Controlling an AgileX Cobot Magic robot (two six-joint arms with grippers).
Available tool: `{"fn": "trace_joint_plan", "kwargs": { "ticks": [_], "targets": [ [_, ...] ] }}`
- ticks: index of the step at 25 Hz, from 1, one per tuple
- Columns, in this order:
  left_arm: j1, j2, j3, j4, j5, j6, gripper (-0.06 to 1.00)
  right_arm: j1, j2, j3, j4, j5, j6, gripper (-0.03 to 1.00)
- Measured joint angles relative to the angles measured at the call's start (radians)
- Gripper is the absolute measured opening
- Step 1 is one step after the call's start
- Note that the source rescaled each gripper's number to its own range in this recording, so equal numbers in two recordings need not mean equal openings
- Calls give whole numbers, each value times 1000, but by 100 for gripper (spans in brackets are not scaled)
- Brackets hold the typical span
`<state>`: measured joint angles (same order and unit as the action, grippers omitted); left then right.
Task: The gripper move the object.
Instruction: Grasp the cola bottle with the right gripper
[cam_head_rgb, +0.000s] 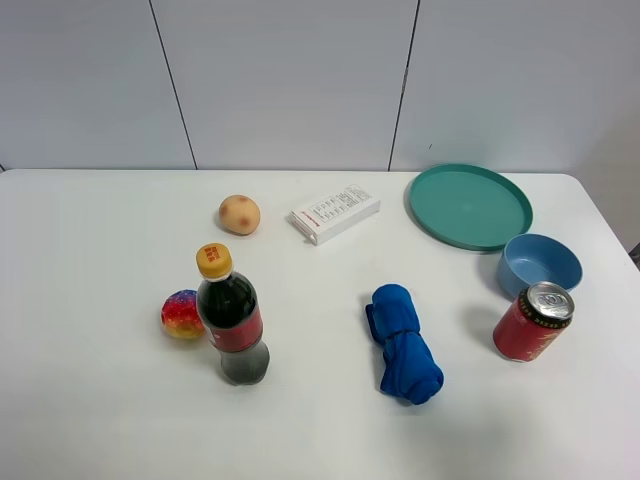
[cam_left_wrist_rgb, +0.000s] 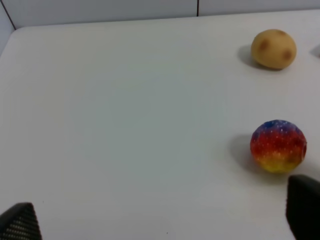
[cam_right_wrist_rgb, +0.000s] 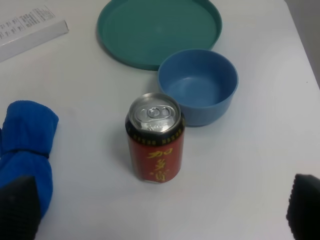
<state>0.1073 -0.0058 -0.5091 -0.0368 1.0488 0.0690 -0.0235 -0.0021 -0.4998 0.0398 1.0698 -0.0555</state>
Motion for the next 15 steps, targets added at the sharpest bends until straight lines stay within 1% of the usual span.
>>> {"fn": "trace_joint_plan", "kwargs": {
  "ticks": [15],
  "targets": [
    [0,0,0,0,0,0,100,0,0,0,0,0,0,100]
  ]
}}
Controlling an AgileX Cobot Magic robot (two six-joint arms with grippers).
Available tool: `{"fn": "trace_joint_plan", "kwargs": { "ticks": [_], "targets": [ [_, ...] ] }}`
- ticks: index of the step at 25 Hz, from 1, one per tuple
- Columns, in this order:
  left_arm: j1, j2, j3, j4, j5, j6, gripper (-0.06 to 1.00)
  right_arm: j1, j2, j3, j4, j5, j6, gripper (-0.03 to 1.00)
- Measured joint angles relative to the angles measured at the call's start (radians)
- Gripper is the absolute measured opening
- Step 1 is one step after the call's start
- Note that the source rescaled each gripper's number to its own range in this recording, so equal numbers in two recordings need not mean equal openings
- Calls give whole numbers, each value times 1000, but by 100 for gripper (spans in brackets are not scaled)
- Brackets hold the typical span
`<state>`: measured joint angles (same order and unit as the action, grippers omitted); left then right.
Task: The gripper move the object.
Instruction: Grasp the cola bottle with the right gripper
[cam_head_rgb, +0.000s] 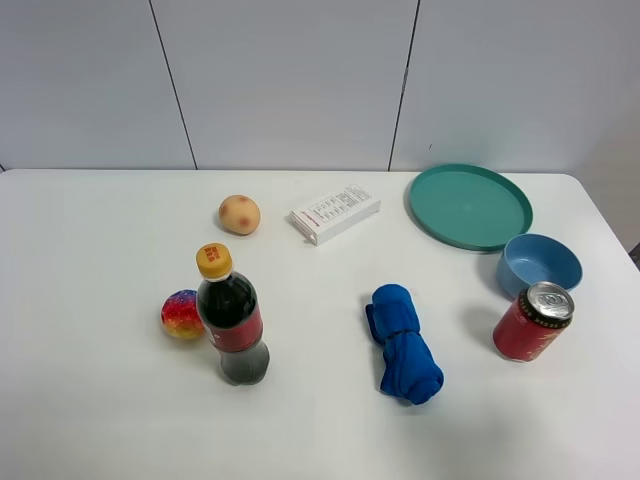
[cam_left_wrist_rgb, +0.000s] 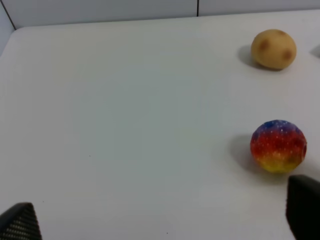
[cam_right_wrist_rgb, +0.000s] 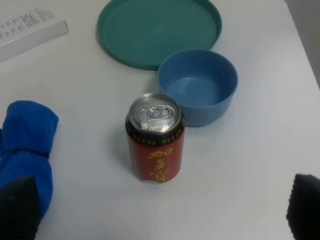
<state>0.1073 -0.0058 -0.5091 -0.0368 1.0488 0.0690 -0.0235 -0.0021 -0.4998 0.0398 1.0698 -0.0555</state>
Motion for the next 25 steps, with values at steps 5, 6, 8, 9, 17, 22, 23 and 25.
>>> {"fn": "trace_joint_plan", "kwargs": {
  "ticks": [5,6,8,9,17,22,23,25],
  "targets": [
    [0,0,0,0,0,0,100,0,0,0,0,0,0,100],
    [0,0,0,0,0,0,100,0,0,0,0,0,0,100],
    [0,0,0,0,0,0,100,0,0,0,0,0,0,100],
    [0,0,0,0,0,0,100,0,0,0,0,0,0,100],
    [0,0,0,0,0,0,100,0,0,0,0,0,0,100],
    [0,0,0,0,0,0,100,0,0,0,-21,0,26,100],
    [0,0,0,0,0,0,100,0,0,0,-21,0,27,100],
    [0,0,0,0,0,0,100,0,0,0,-22,0,30,100]
  ]
}}
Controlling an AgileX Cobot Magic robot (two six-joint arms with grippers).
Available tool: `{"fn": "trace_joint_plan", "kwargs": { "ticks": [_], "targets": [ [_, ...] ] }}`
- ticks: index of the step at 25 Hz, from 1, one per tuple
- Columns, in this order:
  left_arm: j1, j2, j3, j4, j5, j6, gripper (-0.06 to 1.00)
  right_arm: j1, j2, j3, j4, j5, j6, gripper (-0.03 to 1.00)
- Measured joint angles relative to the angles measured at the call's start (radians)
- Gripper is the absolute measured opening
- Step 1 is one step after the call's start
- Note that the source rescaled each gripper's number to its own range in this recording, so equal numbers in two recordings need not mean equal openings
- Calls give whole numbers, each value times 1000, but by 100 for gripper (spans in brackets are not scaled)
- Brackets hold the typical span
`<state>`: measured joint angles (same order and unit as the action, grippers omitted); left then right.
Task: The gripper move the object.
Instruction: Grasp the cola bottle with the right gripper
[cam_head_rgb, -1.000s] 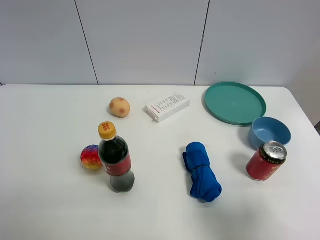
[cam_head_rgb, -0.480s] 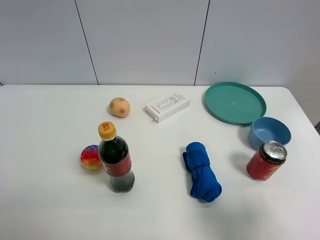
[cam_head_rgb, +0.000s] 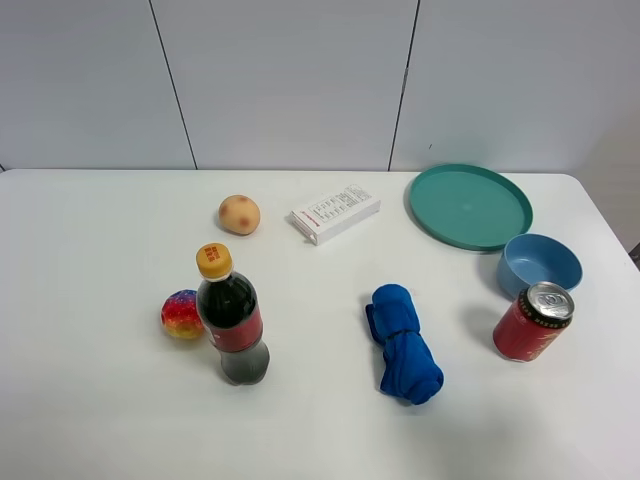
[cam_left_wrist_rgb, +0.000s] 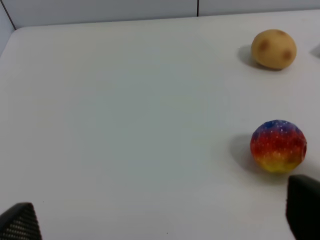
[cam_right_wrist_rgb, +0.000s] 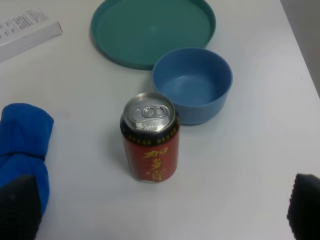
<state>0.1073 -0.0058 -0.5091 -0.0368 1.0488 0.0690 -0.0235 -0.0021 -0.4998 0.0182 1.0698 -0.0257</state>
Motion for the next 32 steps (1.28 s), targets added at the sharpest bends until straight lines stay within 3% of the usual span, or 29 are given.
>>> {"fn": "trace_joint_plan", "kwargs": {
  "ticks": [16,20,32],
  "targets": [
    [0,0,0,0,0,0,100,0,0,0,4,0,-14,100],
    [0,0,0,0,0,0,100,0,22,-11,57,-4,-54,100],
    [0,0,0,0,0,0,100,0,456,-199,293,-352,-328,100]
  ]
}}
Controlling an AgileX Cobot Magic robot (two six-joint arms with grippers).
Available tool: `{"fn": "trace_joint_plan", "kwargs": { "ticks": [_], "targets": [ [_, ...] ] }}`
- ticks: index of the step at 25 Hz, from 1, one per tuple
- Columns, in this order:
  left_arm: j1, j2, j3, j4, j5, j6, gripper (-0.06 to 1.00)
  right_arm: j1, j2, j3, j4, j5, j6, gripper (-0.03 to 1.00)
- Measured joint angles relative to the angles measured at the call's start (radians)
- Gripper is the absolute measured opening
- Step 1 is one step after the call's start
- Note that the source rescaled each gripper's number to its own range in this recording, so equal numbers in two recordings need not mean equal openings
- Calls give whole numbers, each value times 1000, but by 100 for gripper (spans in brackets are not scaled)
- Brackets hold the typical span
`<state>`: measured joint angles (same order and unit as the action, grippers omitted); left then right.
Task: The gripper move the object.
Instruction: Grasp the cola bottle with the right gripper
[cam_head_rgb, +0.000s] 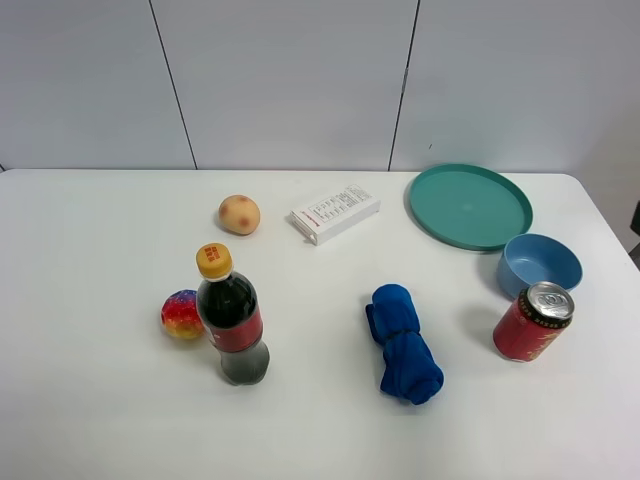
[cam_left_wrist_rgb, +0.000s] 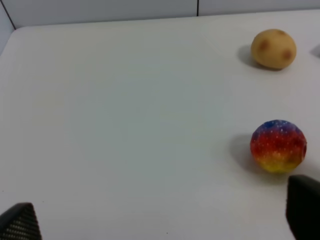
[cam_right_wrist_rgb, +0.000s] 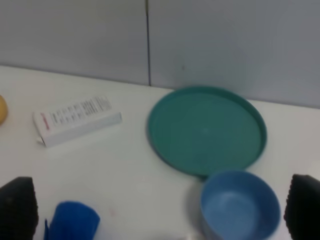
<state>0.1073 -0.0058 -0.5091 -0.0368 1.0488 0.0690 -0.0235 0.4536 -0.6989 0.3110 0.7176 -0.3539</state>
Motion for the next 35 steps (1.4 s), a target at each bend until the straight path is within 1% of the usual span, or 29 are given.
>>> {"fn": "trace_joint_plan", "kwargs": {
  "ticks": [3,6,8,10,15,19,22,26,30,35],
  "targets": [
    [0,0,0,0,0,0,100,0,106,-7,81,-59,-93,100],
    [0,0,0,0,0,0,100,3,206,-9,139,-72,-190,100],
    [0,0,0,0,0,0,100,31,268,-15,154,-78,-239,100],
    [0,0,0,0,0,0,100,83,331,-26,155,-100,-275,100],
    [0,0,0,1,0,0,100,273,457,-53,148,-209,-296,100],
    [0,0,0,1,0,0,100,401,546,-53,143,-288,-296,100],
    [0,0,0,1,0,0,100,483,609,-53,145,-329,-296,100],
    [0,0,0,1,0,0,100,584,690,-53,162,-361,-296,100],
    [0,0,0,1,0,0,100,672,759,-53,178,-367,-296,100],
    [0,0,0,1,0,0,100,747,800,-53,181,-357,-293,100]
  ]
}}
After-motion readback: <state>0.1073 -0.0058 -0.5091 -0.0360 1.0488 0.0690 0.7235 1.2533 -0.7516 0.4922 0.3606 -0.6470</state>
